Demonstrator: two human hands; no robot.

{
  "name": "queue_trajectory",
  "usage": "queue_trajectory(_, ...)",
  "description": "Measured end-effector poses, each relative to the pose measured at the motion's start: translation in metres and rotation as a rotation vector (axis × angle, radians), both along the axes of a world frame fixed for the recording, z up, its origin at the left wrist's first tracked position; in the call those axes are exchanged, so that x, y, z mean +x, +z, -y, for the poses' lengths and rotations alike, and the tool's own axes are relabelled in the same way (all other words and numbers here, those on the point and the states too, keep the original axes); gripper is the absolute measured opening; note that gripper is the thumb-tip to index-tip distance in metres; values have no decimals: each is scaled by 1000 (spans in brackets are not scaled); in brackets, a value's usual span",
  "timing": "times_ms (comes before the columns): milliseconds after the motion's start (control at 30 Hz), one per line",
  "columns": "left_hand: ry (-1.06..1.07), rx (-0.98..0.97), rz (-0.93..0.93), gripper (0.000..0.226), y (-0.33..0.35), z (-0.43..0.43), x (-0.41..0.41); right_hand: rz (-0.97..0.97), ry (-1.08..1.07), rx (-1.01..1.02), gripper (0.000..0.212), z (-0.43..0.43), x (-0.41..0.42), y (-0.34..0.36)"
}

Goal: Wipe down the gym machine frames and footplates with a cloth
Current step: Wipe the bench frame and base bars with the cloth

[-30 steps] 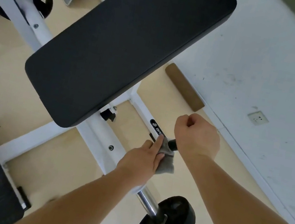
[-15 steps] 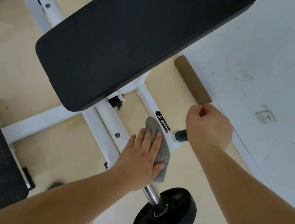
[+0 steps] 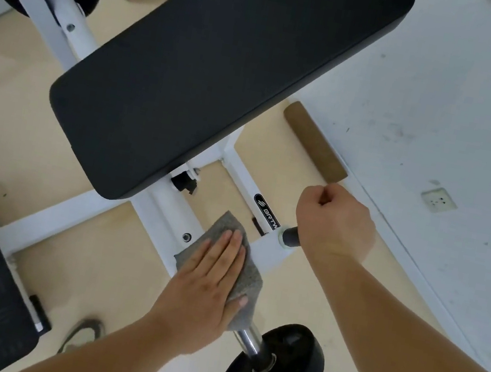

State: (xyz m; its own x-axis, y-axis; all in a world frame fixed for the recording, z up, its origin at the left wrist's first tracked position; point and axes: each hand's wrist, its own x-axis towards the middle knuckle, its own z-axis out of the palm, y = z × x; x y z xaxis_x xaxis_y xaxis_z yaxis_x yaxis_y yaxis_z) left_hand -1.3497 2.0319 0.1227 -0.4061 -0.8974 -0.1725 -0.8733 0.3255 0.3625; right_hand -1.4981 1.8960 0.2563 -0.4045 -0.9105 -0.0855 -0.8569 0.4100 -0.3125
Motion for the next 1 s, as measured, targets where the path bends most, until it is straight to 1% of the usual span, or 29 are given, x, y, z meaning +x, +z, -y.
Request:
queue_trajectory(67,10,46,-42,78,0,33,-17,-14,14,0,33,0,0,-1)
queue_trajectory(133,62,145,-107,82,3,61,-32,-29,28,-3,33,0,0,-1)
queue_trajectory(167,86,151,-138,81,4,67,-37,-34,36,-9,34,0,0,-2)
queue_trajectory(300,44,29,-86,62,1,40,-33,-58,55,-2,35,2,-3,0)
queue_trajectory(400,46,60,-67,60,-2,11,-17,-43,46,21,34,2,-3,-1)
queue_trajectory(500,87,151,-42,68,4,19,-18,-43,39,12,34,1,-2,-2)
queue_trajectory(567,142,167,-36,81,10,45,-36,-54,38,6,34,0,0,-1)
queue_trajectory(633,192,182,-37,85,9,71,-55,-58,35,-4,34,0,1,-1)
queue_trajectory(700,201,118,-16,75,6,79,-63,-57,37,-11,34,-1,1,0)
queue_trajectory(767,171,11,-10,69,5,64,-55,-59,47,4,34,0,1,1)
queue_trajectory(867,109,-82,-76,67,-3,21,-24,-32,47,20,34,0,-1,2)
queue_trajectory(1000,131,-152,-98,72,-13,-29,20,-11,36,34,33,0,-1,2)
